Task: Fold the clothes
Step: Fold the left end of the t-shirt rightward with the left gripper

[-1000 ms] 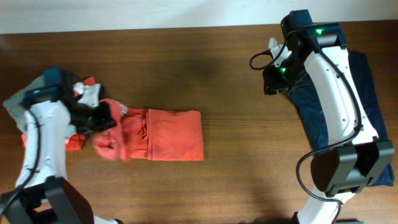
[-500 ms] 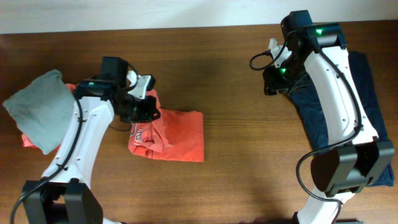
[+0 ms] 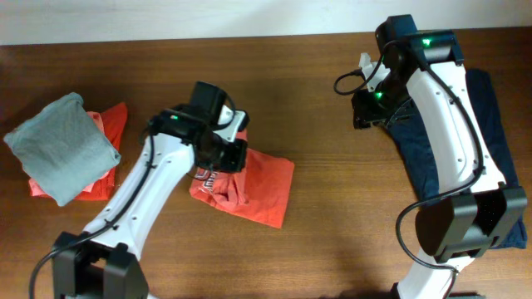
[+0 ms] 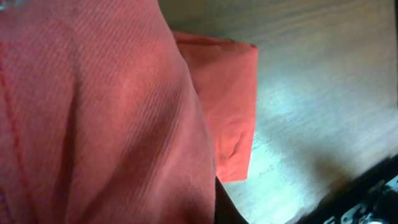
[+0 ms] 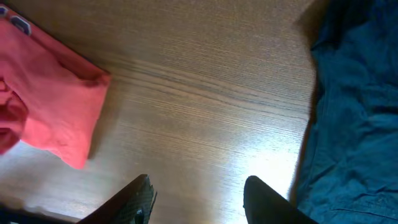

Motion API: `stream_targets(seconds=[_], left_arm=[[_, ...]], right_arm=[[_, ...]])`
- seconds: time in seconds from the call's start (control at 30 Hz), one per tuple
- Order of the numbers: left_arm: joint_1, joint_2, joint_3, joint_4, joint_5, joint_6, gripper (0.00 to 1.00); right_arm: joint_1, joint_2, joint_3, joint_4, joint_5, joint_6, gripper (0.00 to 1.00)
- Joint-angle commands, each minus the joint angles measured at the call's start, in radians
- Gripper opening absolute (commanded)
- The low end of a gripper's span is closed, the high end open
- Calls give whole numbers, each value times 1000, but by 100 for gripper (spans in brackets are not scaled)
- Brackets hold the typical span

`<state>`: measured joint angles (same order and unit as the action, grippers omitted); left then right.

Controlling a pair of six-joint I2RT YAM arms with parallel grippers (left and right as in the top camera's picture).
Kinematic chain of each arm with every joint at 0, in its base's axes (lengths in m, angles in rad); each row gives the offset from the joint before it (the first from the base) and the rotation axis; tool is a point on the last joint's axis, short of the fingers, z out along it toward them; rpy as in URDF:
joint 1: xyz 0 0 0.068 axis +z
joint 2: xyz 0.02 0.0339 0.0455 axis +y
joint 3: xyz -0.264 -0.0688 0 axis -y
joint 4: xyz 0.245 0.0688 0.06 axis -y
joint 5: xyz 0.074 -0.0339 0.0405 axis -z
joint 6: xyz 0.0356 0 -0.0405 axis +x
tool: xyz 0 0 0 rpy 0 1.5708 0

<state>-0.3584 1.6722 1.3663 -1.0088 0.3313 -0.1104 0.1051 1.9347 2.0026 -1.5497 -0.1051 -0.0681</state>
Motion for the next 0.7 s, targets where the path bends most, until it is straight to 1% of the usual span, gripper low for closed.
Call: stream_targets(seconds=[0.0, 0.07, 0.17, 0.23, 0.3, 0.37, 0.4, 0.5, 0.53, 0.57, 0.63, 0.67], left_arm=[[-49, 24, 19, -9, -14, 4, 8], [-75, 24, 19, -8, -16, 23, 8], [-108, 24, 19, -9, -24, 56, 13], [-145, 24, 19, -1, -41, 55, 14], [-179, 28, 19, 22, -40, 55, 19], [-215, 36, 19, 52, -40, 55, 31], [-238, 42, 19, 69, -36, 55, 34], [-308, 63, 19, 134, 27, 59, 34], [-352, 65, 21, 122, -92, 100, 33], [-352, 59, 25, 97, -172, 80, 33], [-326, 36, 38, 51, -266, 73, 32], [-303, 19, 43, 39, -282, 73, 33]], right_arm=[[-2, 2, -5, -6, 9, -2, 53], [-2, 2, -5, -6, 8, -2, 53], [-2, 2, -5, -6, 8, -2, 53], [-2, 2, -5, -5, 8, -2, 53], [-2, 2, -5, -4, 8, -2, 53], [-2, 2, -5, -3, 8, -2, 53], [-2, 2, -5, -3, 9, -2, 53], [-2, 2, -5, -3, 9, -2, 53], [-2, 2, -5, -7, 9, -2, 53], [-2, 2, -5, -11, 9, -2, 53], [-2, 2, -5, -14, 8, -2, 53], [-2, 2, -5, -14, 8, -2, 53]])
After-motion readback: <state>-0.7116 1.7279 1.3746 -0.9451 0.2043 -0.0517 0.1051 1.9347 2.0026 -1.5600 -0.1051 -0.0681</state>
